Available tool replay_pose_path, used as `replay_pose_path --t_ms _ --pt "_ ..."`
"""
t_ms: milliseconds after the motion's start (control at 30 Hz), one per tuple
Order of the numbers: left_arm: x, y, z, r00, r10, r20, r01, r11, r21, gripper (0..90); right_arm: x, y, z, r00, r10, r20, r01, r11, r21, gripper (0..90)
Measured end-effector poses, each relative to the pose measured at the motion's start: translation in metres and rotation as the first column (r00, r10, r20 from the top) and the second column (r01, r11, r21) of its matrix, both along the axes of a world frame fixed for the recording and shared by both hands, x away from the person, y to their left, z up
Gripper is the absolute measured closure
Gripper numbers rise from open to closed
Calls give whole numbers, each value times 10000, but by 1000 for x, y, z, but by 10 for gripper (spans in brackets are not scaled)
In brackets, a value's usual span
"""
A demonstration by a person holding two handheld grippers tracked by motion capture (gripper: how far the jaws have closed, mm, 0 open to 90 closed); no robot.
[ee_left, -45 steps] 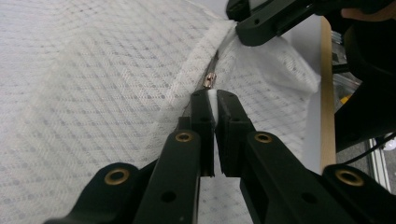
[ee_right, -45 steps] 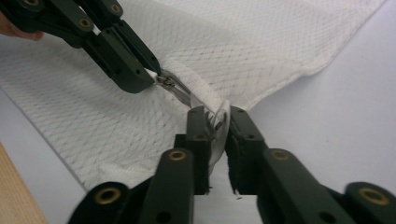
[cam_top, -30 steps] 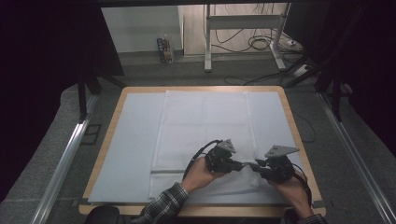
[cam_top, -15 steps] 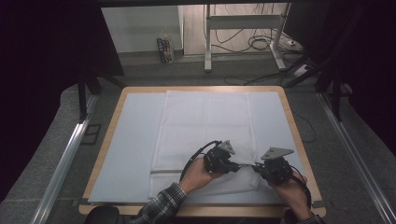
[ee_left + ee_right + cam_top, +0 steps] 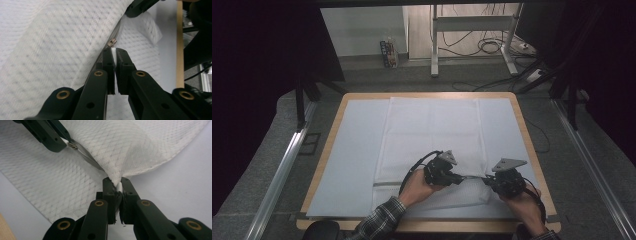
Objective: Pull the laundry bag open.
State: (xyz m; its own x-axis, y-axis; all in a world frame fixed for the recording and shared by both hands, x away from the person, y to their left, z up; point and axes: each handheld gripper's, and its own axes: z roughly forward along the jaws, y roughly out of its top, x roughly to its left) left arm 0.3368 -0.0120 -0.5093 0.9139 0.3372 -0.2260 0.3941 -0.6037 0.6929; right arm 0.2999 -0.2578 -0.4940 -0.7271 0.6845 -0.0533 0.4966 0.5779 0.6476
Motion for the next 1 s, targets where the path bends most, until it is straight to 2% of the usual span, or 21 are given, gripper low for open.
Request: replay_pose_path --t_ms 133,200,433,533,767,1000 --pt "0 4 0 9999 28 -109 -29 9999 -110 876 0 0 0 10000 34 -1 -34 10000 89 839" --pt "-1 4 0 10000 -9 -11 9 10000 -99 876 0 0 0 9999 98 24 -98 9999 54 839" --pt "0 9 0 9998 128 -127 -127 9999 19 876 0 -1 0 10000 47 -10 -47 10000 71 839" --pt "-1 10 0 9999 146 -49 -146 9998 147 876 0 -1 -1 10000 21 -1 -21 10000 36 839" --pt "-3 22 -2 9994 345 49 -346 9993 170 876 0 -1 -1 10000 -11 38 11 10000 33 838" --pt "-6 35 -3 9983 578 -33 -578 9983 69 875 -1 -1 -1 10000 2 56 -2 10000 24 838"
